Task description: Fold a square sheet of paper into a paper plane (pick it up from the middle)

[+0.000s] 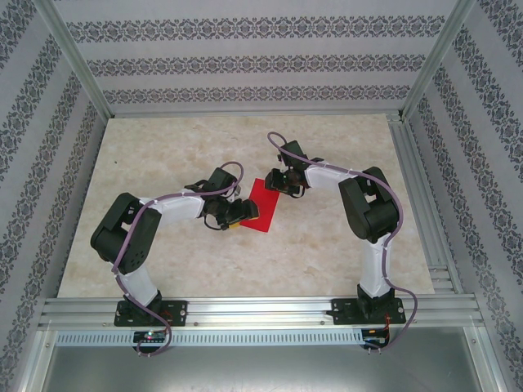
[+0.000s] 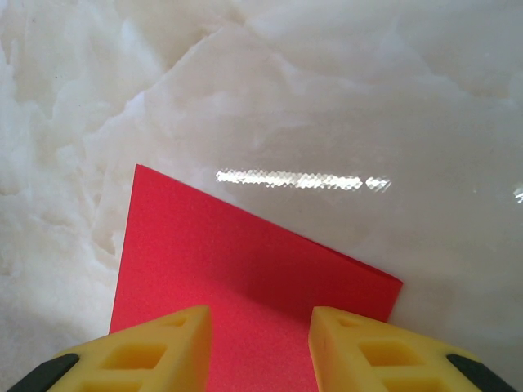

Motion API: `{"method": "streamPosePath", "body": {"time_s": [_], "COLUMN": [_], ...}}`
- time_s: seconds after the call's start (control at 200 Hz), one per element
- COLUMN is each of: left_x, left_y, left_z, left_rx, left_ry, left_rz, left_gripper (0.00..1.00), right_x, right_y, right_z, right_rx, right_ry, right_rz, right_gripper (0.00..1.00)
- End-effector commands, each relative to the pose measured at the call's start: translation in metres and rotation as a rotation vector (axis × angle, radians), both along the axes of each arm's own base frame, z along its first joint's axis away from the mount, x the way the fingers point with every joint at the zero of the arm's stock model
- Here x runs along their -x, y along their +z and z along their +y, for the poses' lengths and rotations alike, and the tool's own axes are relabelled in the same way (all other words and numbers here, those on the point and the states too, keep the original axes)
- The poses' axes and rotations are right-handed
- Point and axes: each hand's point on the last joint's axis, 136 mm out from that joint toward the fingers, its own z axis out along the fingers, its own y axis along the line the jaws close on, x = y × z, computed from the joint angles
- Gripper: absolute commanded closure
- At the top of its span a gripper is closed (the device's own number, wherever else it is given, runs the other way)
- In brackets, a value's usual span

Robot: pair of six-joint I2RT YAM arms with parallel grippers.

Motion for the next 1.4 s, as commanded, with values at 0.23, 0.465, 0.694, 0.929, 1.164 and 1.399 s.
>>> {"method": "streamPosePath", "body": {"time_s": [0.23, 0.465, 0.694, 0.929, 1.164, 1.399], "left_x": [-0.008, -0.008, -0.008, -0.011, -0.014, -0.018], "left_y": [0.020, 0.021, 0.022, 0.021, 0.027, 0.033], "left_z": [0.000, -0.008, -0.019, -0.022, -0.033, -0.048], "left_rx": [0.002, 0.052, 0.107, 0.118, 0.169, 0.220], "left_ry": [-0.007, -0.022, -0.047, -0.047, -0.056, -0.076], "left_rz": [-0.057, -0.046, -0.041, -0.044, -0.047, -0.059], "left_gripper": [0.24, 0.27, 0.28, 0.35, 0.42, 0.40], "right_x": [0.010, 0.009, 0.010, 0.011, 0.009, 0.012], "right_y": [-0.030, -0.031, -0.032, -0.033, -0.026, -0.032], "right_z": [-0.013, -0.014, -0.014, -0.013, -0.010, -0.010], "right_rx": [0.037, 0.036, 0.038, 0.030, 0.011, 0.007], "right_ry": [-0.029, -0.031, -0.032, -0.030, -0.026, -0.030], "right_rz": [0.071, 0.071, 0.075, 0.080, 0.068, 0.080], "right_gripper": [0.62, 0.62, 0.62, 0.62, 0.62, 0.62]}}
